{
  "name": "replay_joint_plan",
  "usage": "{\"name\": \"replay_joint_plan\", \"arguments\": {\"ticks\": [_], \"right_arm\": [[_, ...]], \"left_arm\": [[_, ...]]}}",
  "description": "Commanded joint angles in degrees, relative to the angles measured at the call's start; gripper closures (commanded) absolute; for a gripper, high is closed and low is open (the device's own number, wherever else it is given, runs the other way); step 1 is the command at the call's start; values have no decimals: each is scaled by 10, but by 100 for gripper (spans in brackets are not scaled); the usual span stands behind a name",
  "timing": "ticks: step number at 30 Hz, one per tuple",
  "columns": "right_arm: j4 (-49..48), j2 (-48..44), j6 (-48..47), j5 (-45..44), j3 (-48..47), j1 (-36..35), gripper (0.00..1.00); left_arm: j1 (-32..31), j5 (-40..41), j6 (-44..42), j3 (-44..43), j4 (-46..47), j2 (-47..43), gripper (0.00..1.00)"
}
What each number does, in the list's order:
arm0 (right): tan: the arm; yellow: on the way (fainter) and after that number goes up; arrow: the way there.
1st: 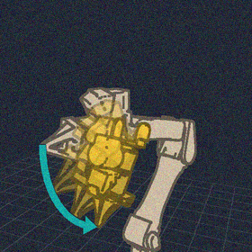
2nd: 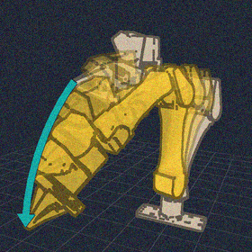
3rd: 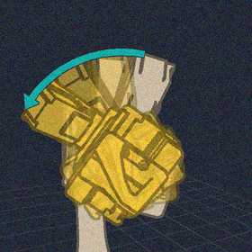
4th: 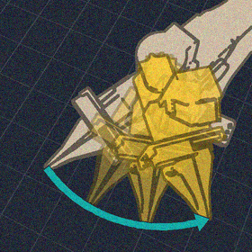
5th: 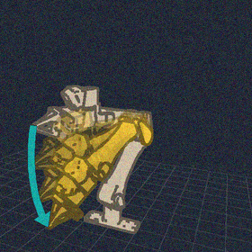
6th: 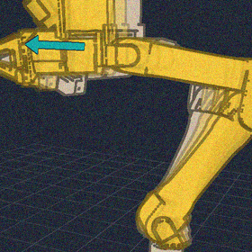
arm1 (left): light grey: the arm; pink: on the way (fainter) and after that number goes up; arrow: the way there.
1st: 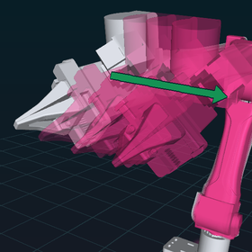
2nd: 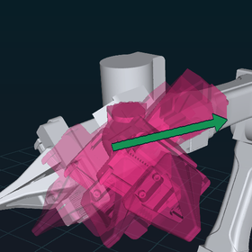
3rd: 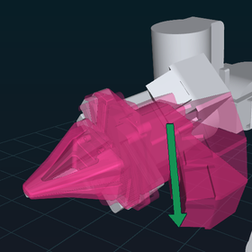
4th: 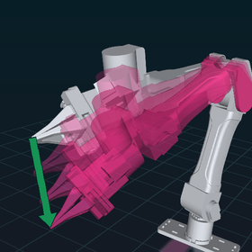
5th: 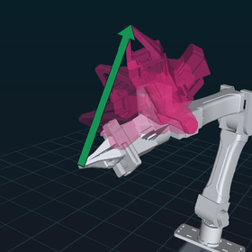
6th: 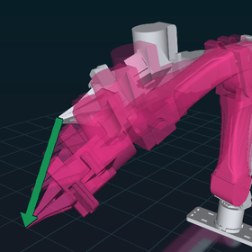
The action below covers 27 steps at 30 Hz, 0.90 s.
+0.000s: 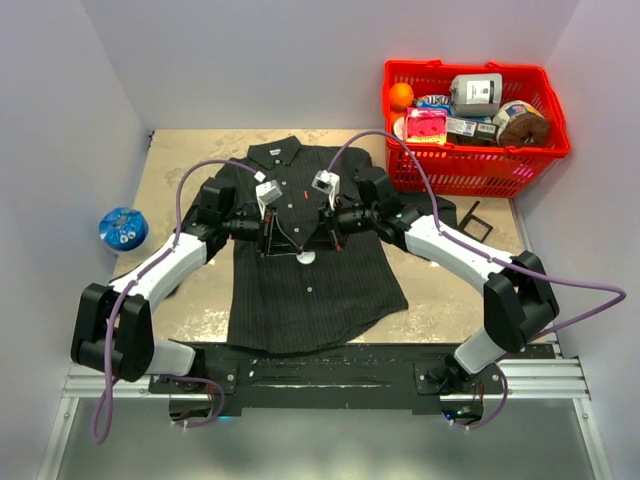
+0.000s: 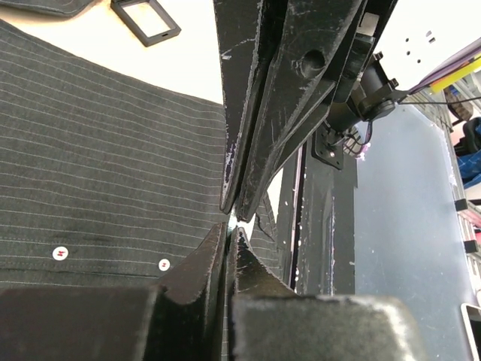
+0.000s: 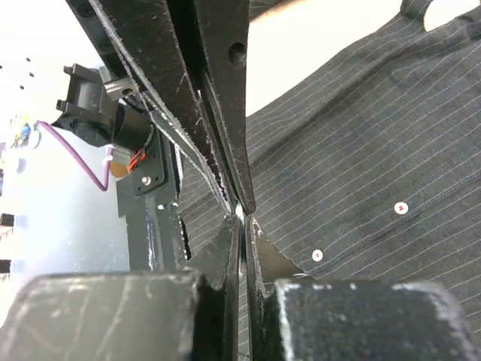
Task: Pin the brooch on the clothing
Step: Pass from the left arm to the right, then pass from the right arm to the left
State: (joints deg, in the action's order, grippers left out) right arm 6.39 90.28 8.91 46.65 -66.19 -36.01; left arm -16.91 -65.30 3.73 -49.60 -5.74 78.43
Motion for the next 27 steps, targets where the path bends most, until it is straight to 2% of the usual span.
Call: {"name": "replay_joint_plan", "arguments": {"ticks": [1,3,5,6,8,9,13,14,19,23,27], "right_arm": [[-30,-17,3,-16,-4,-1,100],[-48,-27,23,-50,4,0,100],[-62,-40,40,-70,18,0,100],[-110,-51,67,-78,25,1,100],[-159,-59,101,-103,47,0,100],[-214,-63,136,-108,56,-1,100],[-343,-80,213,-136,96,0,100],[-360,-82,223,-147,104,-1,100],[-452,-92,269,-167,113,-4,100],[-498,-92,300,-189,121,-15,100],[-546,-88,322,-200,128,-21,100]], "left_arm": [[-2,0,-3,-25,3,-5,74],[-1,30,-4,-23,4,-19,48],[-1,80,0,-20,19,-45,38],[0,102,8,-9,29,-57,32],[5,173,32,3,72,-99,27],[6,193,42,16,86,-114,23],[10,269,120,71,178,-180,18],[10,286,139,87,229,-200,18],[9,294,314,215,436,-228,17],[7,301,417,282,629,-216,20],[-1,315,478,318,727,-196,27]]}}
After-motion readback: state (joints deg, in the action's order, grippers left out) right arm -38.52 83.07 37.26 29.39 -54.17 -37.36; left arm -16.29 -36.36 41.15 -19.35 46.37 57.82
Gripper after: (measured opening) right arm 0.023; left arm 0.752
